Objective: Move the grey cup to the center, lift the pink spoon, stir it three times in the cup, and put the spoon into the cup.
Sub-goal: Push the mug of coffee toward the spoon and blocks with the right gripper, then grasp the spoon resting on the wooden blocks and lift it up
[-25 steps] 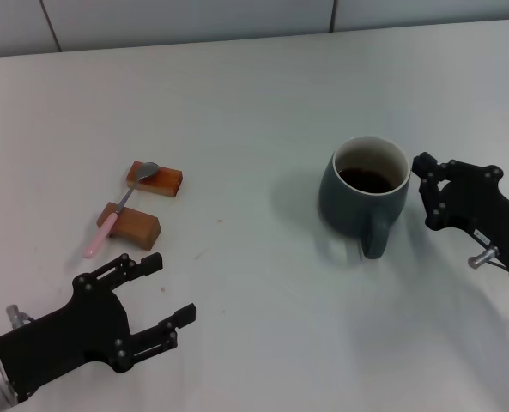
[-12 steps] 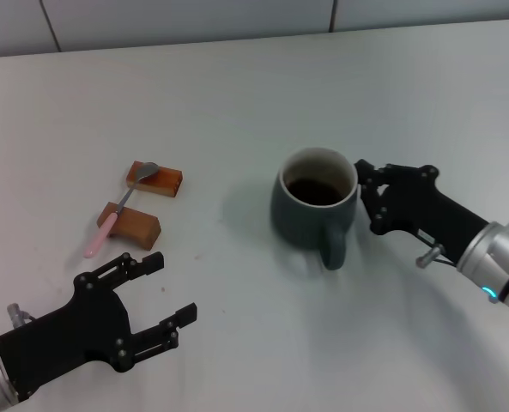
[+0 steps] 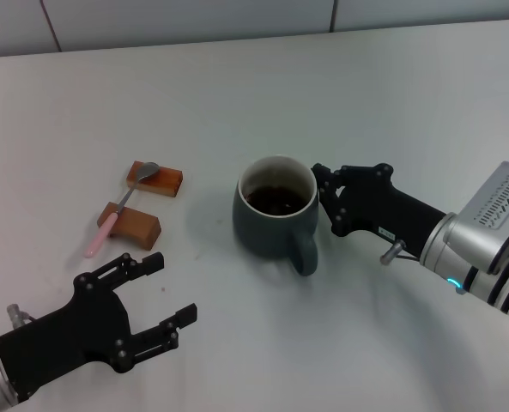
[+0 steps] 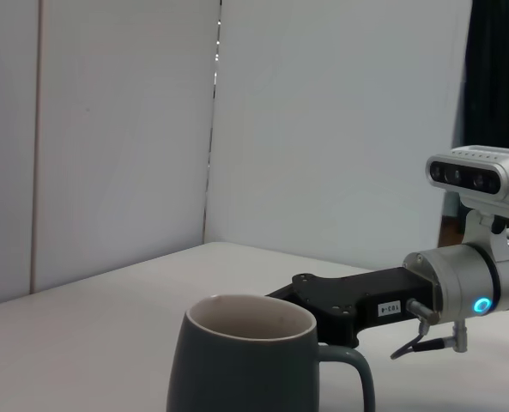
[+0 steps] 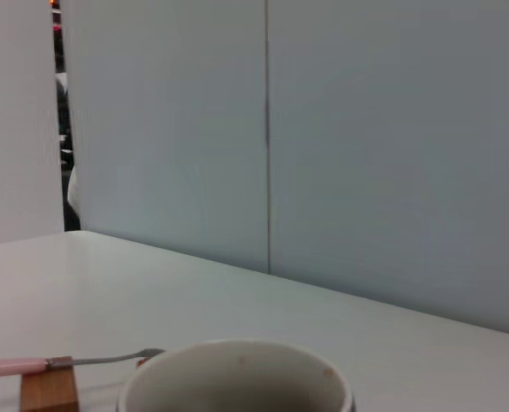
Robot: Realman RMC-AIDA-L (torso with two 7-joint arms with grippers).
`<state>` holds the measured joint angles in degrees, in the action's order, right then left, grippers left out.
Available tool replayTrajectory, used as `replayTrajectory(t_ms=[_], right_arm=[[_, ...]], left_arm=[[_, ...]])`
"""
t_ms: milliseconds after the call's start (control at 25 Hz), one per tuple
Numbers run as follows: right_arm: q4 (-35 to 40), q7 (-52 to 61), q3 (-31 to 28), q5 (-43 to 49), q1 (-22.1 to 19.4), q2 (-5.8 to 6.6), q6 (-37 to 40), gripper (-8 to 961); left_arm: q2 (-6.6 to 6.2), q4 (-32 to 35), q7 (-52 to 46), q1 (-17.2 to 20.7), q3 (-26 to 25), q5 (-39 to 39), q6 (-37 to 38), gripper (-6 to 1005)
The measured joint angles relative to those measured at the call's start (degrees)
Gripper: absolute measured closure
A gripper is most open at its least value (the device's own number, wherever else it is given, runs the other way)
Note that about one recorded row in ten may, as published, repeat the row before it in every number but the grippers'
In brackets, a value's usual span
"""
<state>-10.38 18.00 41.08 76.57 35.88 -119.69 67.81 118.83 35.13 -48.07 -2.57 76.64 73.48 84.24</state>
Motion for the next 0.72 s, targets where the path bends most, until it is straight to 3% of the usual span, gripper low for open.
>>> replayTrajectory(t_ms=[160,400,560,720], right_arm=[[3.63,3.43,-0.96,0.57,-2.31,0.51,0.49,905],[21.71,24.10,1.87,4.61,-11.21,0.77,7.20,901],[37.26,36.25,4.72,15.60,-17.08,1.04,17.21,898],[47.78,44.42,4.67,30.63,-18.85,0.83,26.54,843]], left_arm=[[-0.02,-0.02,0.00,0.01,0.00,0.00,0.06,212],[-0.09,-0.05,0.00,0.01,0.00,0.00,0.06,211],[-0.09,-0.06,0.00,-0.01,0.00,0.00,0.06,211],[-0.04,-0.07,0.00,-0.20,0.00,0.00,0.12,211]])
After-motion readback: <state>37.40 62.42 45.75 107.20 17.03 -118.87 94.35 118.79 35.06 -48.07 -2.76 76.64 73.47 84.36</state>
